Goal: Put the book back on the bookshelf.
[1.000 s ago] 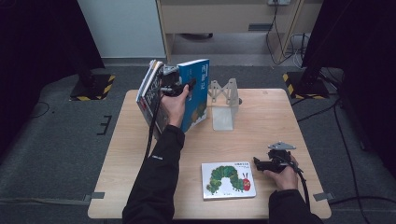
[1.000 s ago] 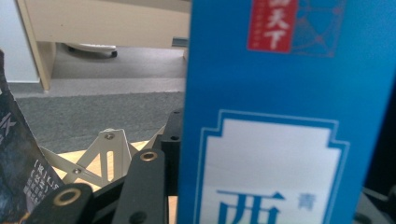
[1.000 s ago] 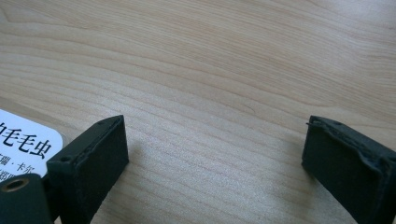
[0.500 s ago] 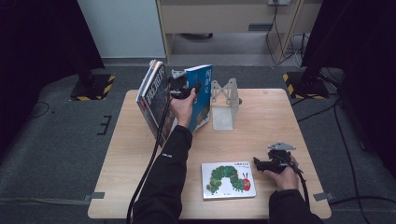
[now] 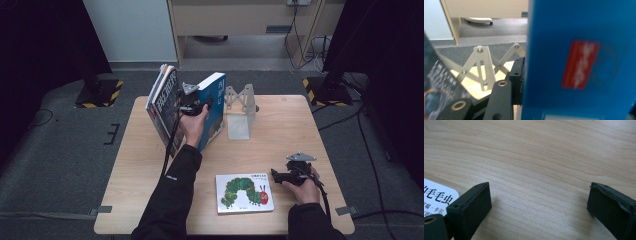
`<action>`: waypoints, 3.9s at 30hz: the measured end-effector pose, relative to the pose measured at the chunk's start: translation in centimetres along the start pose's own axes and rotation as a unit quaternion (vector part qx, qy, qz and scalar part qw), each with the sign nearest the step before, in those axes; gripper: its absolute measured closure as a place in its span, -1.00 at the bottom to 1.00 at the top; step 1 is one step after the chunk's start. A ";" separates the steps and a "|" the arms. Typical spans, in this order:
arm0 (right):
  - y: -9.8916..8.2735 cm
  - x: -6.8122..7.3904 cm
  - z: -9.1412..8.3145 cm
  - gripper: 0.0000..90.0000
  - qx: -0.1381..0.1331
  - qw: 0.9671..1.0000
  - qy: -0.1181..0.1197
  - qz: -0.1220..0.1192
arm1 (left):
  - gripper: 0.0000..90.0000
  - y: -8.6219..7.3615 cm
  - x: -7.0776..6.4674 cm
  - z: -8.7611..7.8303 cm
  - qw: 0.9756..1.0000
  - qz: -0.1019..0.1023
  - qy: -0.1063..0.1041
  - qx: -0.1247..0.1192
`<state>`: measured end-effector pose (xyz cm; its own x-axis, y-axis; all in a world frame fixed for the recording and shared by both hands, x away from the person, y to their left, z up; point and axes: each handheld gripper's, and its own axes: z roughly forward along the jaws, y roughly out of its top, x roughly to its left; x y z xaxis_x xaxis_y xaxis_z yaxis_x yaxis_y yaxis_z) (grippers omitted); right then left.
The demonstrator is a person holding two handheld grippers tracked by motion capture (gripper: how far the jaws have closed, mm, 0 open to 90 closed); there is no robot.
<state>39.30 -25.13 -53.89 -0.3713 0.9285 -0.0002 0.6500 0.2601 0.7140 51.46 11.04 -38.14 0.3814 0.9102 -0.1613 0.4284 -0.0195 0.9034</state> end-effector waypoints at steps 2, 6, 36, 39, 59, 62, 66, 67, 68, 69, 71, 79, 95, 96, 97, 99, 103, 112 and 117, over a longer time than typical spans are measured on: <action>0.0 0.0 0.0 -0.88 0.000 1.000 0.000 0.000 | 0.30 -0.5 0.0 -0.6 1.000 0.003 0.001 0.001; 0.0 0.0 0.0 -0.89 0.001 1.000 0.000 0.000 | 0.30 -1.4 0.0 -1.7 1.000 0.008 0.000 0.005; 0.1 0.1 0.1 -0.91 0.002 1.000 0.001 0.002 | 0.28 -4.7 -2.5 -3.1 0.999 0.035 0.025 -0.028; 0.1 0.1 0.1 -0.91 0.002 1.000 0.001 0.002 | 0.28 -4.7 -2.7 -2.7 0.998 0.035 0.032 -0.033; 0.1 0.2 0.2 -0.93 0.003 1.000 0.001 0.005 | 0.25 -3.8 -3.4 0.2 0.998 0.031 0.040 -0.036; 0.1 0.2 0.2 -0.93 0.003 1.000 0.001 0.005 | 0.21 -4.2 -3.2 -0.4 0.999 0.024 0.027 -0.037; 0.1 0.2 0.2 -0.93 0.003 1.000 0.001 0.005 | 0.15 -5.2 -2.9 -1.9 0.999 0.028 0.010 -0.040; 0.1 0.2 0.2 -0.93 0.003 1.000 0.001 0.005 | 0.15 -5.5 -2.8 -2.2 0.999 0.031 0.007 -0.040; 0.1 0.2 0.2 -0.93 0.003 1.000 0.001 0.005 | 0.14 -5.8 -2.7 -2.6 0.999 0.033 0.006 -0.039; 0.1 0.2 0.2 -0.93 0.003 1.000 0.001 0.005 | 0.14 -6.1 -2.6 -2.9 0.999 0.034 0.006 -0.039; 0.1 0.2 0.2 -0.93 0.003 1.000 0.001 0.005 | 0.14 -6.6 -2.4 -3.1 0.999 0.039 0.002 -0.031; 0.1 0.1 0.2 -0.93 0.003 1.000 0.001 0.003 | 0.28 -6.7 -2.8 -2.5 0.999 0.032 0.012 -0.020; 0.1 0.2 0.2 -0.93 0.002 1.000 0.000 0.002 | 0.25 -5.4 -3.9 0.9 0.999 0.007 0.047 -0.023; 0.1 0.2 0.2 -0.93 0.002 1.000 -0.001 0.002 | 0.25 -5.3 -3.9 1.1 0.999 0.006 0.044 -0.023; 0.1 0.2 0.2 -0.93 0.002 1.000 0.000 0.002 | 0.23 -5.3 -3.9 1.3 0.999 0.006 0.042 -0.022; 0.2 0.2 0.2 -0.93 0.002 1.000 0.000 0.002 | 0.22 -5.2 -3.9 1.5 0.999 0.012 0.035 -0.023; 0.1 0.2 0.2 -0.93 0.002 1.000 0.000 0.002 | 0.17 -5.5 -3.6 1.1 0.999 0.021 0.019 -0.026; 0.2 0.2 0.2 -0.93 0.002 1.000 -0.001 0.002 | 0.18 -7.1 -3.5 0.0 0.999 0.050 0.013 -0.013; 0.2 0.2 0.2 -0.94 0.003 1.000 0.001 0.002 | 0.24 -6.8 -3.9 0.3 0.999 0.033 0.016 -0.010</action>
<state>39.50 -24.87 -53.94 -0.3696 0.9292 0.0033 0.6549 0.2580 0.7103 47.27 7.50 -43.81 0.3820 0.9199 -0.0888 0.3864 -0.0717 0.9195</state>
